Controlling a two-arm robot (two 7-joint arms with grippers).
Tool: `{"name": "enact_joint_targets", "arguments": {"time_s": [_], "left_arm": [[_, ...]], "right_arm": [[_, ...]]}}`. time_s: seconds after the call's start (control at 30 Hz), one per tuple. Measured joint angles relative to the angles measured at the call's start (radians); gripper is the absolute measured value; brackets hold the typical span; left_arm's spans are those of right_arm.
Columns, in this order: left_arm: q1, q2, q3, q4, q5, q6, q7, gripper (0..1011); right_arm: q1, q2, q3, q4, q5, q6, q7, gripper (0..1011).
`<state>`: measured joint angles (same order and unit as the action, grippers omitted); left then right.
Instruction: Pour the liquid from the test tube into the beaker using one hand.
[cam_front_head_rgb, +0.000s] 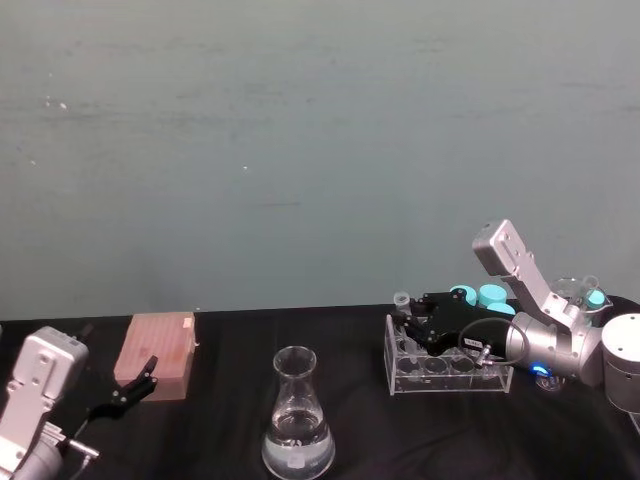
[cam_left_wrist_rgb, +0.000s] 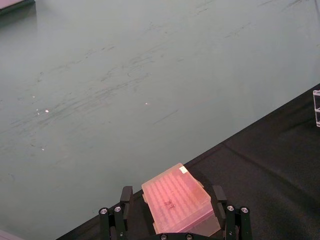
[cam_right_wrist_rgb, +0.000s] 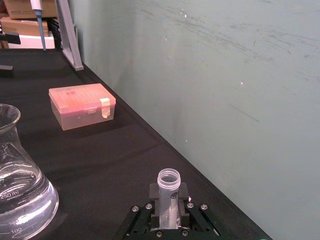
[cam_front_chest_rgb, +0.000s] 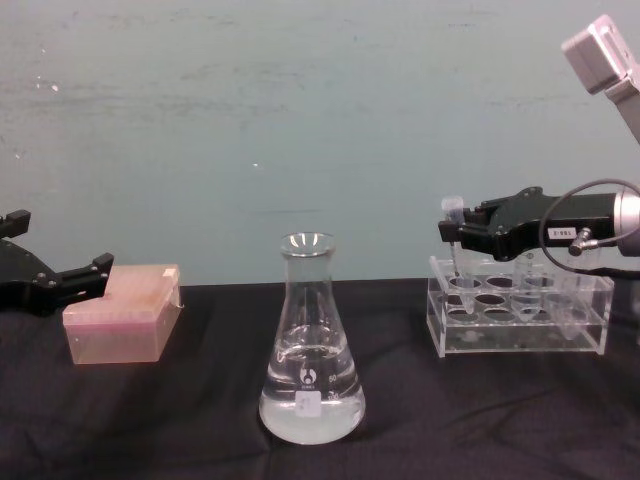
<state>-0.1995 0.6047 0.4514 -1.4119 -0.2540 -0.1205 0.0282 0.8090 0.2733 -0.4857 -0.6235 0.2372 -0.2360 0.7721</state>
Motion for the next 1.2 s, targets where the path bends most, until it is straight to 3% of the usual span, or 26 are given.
{"name": "enact_joint_targets", "arguments": {"time_s": [0.63,0.83,0.87,1.2], "left_arm": [[0.000,0.000,0.000,0.000,0.000,0.000,0.000,1000],[0.000,0.000,0.000,0.000,0.000,0.000,0.000,1000],[0.000,0.000,0.000,0.000,0.000,0.000,0.000,1000],[0.000,0.000,0.000,0.000,0.000,0.000,0.000,1000]], "right_arm": [[0.001,0.001,-0.002,-0.001,0.001,0.003,-0.002,230],[0.001,0.000,-0.002,-0.001,0.002,0.003,-0.002,420],[0.001,0.000,-0.002,-0.001,0.002,0.004,-0.002,504],[0.001,0.000,-0.002,-0.001,0.002,0.004,-0.002,783]]}}
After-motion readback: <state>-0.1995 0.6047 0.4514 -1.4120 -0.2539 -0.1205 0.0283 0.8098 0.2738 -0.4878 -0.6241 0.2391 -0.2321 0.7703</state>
